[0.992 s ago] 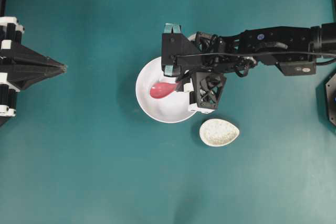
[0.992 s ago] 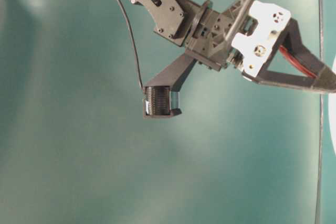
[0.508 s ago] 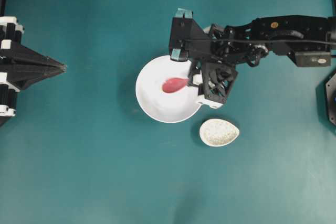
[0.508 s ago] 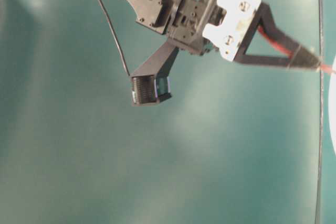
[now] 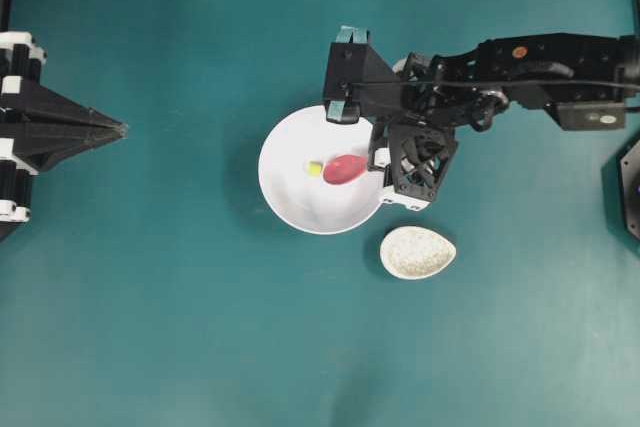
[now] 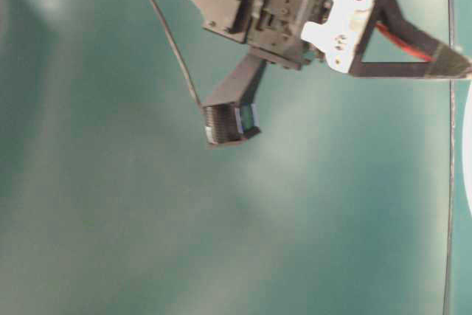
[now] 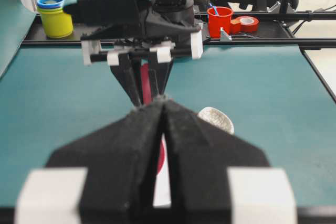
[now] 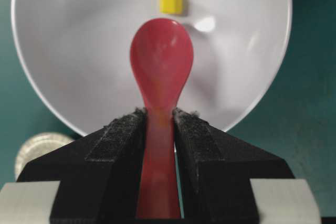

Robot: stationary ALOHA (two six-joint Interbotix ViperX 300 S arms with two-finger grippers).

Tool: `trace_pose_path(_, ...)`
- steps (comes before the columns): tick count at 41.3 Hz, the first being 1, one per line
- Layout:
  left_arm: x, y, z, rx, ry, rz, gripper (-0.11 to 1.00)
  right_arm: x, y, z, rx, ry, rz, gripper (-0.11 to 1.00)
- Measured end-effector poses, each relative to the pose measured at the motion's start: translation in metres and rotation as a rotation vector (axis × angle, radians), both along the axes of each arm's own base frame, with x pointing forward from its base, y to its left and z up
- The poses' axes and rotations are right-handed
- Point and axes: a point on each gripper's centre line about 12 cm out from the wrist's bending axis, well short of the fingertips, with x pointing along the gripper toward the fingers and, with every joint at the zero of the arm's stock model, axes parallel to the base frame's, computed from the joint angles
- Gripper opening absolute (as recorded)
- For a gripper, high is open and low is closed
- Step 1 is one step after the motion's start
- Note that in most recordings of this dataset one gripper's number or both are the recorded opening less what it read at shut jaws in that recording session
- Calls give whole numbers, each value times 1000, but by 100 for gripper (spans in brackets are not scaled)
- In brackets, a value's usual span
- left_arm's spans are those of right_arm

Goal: Scoop the yellow hexagonal prism block from the bowl with a spoon using the right arm.
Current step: 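Lower the spoon into the bowl and push it under the yellow block, then tilt and raise the spoon holding the yellow block above the bowl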

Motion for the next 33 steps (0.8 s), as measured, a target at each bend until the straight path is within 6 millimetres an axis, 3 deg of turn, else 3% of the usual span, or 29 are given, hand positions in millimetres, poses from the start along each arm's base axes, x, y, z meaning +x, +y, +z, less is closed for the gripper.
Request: trace_pose_path(33,0,0,0,0,-2,0,0,16,-5,-22,-24,-50,-20,24)
